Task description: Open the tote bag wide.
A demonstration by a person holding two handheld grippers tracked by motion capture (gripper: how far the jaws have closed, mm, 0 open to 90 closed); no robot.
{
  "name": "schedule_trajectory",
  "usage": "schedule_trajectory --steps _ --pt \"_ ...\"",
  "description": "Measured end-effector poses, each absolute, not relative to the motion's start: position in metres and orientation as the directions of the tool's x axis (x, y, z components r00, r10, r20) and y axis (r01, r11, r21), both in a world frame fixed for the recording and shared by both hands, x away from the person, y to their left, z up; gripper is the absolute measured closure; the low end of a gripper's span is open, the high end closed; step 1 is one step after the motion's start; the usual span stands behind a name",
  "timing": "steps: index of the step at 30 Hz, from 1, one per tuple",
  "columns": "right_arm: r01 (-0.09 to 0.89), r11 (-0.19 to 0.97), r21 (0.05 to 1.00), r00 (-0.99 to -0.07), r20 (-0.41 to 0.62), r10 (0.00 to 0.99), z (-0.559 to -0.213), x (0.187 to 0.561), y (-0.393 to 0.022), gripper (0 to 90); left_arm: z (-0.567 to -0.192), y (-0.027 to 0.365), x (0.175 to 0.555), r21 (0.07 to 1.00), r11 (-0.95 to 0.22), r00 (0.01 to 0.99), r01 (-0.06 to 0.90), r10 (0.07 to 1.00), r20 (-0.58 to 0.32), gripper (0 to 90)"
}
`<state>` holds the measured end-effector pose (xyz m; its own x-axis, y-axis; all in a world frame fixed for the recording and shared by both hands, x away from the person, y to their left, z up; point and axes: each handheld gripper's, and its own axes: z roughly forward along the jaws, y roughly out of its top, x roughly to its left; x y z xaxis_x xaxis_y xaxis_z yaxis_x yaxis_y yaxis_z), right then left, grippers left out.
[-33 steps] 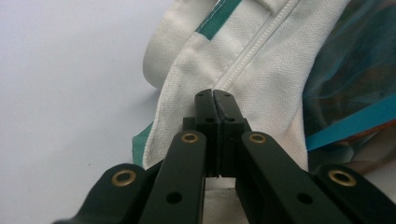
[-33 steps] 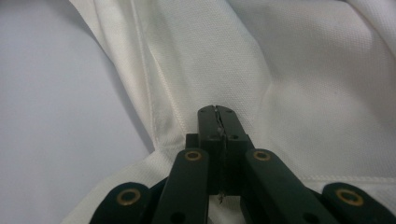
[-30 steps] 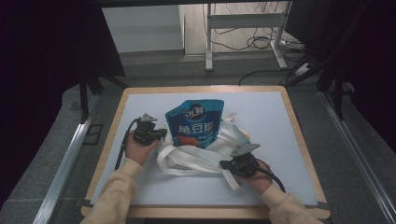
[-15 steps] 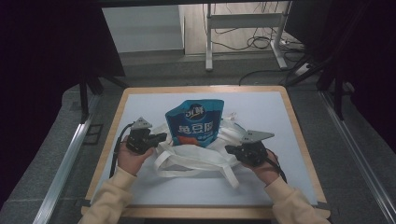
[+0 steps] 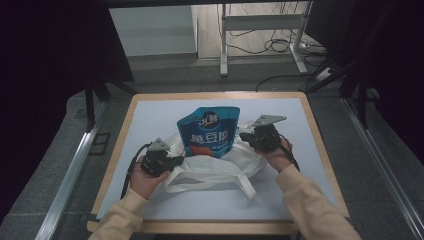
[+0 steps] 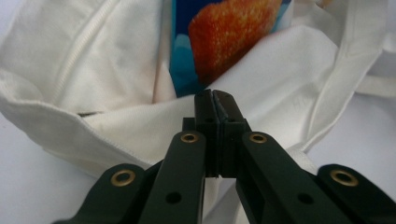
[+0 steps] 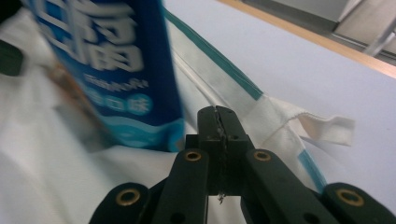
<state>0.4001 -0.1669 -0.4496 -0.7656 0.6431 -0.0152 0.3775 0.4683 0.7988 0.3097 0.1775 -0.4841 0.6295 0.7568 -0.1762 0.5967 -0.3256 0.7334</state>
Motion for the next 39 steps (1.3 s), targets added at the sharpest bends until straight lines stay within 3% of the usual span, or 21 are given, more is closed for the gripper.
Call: schedule_trajectory --steps 10,26,39 --pt "0.464 0.481 0.744 -0.719 -0.002 0.695 -0.475 0.428 -0.169 88.6 -0.493 0.175 0.307 0.712 -0.346 0.635 0.612 0.751 -0.181 89.7" --pt "0.486 0.489 0.724 -0.694 -0.019 0.719 -0.488 0.443 -0.173 88.8 -0.505 0.175 0.299 0.692 -0.369 0.642 0.621 0.746 -0.178 90.0" --pt "0.447 0.393 0.803 -0.707 0.048 0.705 -0.469 0.429 -0.184 88.5 -0.486 0.183 0.3 0.772 -0.308 0.654 0.556 0.735 -0.178 89.6"
